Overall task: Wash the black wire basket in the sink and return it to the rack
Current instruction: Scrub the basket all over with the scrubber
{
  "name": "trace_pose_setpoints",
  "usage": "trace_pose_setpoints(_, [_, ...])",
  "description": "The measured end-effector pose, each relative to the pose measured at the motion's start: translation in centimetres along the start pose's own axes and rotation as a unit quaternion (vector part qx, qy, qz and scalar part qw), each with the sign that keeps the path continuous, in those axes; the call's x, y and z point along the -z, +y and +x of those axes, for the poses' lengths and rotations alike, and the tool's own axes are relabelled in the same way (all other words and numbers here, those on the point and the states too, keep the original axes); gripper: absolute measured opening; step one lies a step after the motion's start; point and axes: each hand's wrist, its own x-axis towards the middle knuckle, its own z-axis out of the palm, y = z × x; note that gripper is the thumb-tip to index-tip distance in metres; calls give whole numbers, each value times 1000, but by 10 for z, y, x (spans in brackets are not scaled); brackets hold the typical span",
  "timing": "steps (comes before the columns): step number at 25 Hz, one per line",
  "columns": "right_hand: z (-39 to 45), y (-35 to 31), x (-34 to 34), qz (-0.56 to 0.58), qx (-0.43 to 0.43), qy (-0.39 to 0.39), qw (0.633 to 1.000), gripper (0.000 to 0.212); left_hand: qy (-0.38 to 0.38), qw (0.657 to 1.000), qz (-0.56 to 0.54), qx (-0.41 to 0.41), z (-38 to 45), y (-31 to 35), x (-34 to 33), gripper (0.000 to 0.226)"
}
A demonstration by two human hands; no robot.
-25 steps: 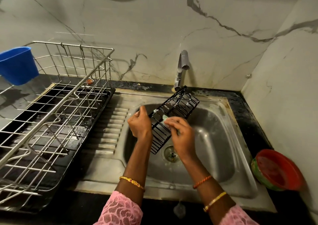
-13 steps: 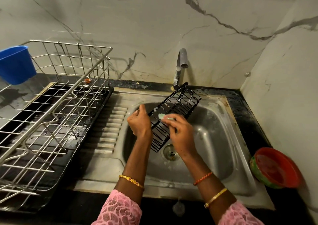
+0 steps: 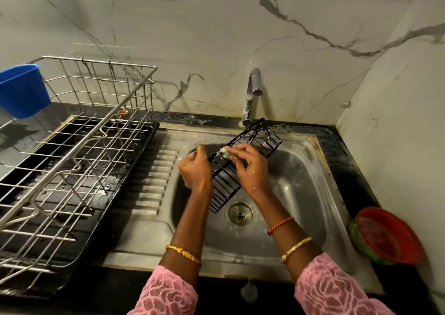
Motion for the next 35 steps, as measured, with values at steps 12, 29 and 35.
trace_pose_setpoints(12, [-13,-2,24,-24,-3,51,998,24,-15,999,44,1,-1,-2,1,33])
trace_pose_setpoints(29, [19,-5,24,-2,-56,37,998,16,-8,999,36,0,-4,2,4,38])
trace_pose_setpoints(35, [-13,18,32,-48,-55,-11,997,17,15,999,22,23,2,3,4,38])
